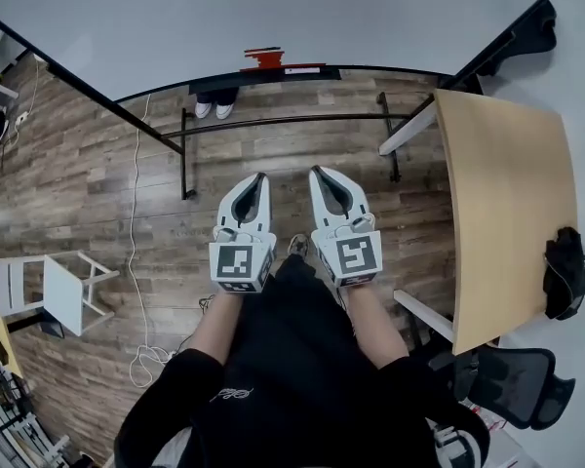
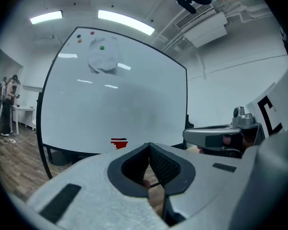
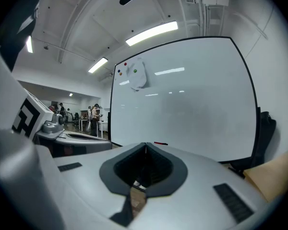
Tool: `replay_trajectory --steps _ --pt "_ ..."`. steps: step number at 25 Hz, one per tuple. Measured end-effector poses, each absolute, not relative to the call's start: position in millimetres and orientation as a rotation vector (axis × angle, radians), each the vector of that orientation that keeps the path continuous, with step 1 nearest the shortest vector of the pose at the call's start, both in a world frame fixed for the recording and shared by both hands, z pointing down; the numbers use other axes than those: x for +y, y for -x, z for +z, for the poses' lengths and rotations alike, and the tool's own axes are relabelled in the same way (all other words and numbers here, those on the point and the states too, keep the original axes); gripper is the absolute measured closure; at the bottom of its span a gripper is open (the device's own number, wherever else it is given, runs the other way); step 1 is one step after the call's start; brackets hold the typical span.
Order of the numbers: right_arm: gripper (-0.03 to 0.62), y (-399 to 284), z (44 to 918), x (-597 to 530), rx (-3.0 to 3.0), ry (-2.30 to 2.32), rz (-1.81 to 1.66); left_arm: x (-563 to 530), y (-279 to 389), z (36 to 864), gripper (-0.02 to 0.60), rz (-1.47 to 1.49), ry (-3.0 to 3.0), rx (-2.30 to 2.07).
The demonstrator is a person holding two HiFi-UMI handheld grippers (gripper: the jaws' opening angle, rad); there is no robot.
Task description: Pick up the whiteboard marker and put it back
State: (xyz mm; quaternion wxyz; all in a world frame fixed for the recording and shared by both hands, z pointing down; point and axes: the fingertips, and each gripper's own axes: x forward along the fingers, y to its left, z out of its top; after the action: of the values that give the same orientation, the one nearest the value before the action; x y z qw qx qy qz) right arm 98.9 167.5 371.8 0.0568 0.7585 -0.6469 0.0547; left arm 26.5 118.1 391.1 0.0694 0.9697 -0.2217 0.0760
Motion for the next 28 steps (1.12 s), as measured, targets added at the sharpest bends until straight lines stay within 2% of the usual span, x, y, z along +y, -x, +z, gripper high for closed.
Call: replay_trajectory --steps 4,17,28 --pt "0.592 -133.5 382.3 161.5 -1.908 -2.272 0.183 121.0 -62.0 402.6 0.575 0.272 -2.908 -0.610" --pt "0.592 -206.1 418.6 94.8 -1.777 -2.093 0.227 46.9 -109.6 428.8 0.575 0.315 -2.853 -0.595" --pt "0.592 -238.4 449.5 -29.4 -1.598 -1.608 0.084 -66.8 -137.9 444.8 0.575 0.269 -2.837 -0.636"
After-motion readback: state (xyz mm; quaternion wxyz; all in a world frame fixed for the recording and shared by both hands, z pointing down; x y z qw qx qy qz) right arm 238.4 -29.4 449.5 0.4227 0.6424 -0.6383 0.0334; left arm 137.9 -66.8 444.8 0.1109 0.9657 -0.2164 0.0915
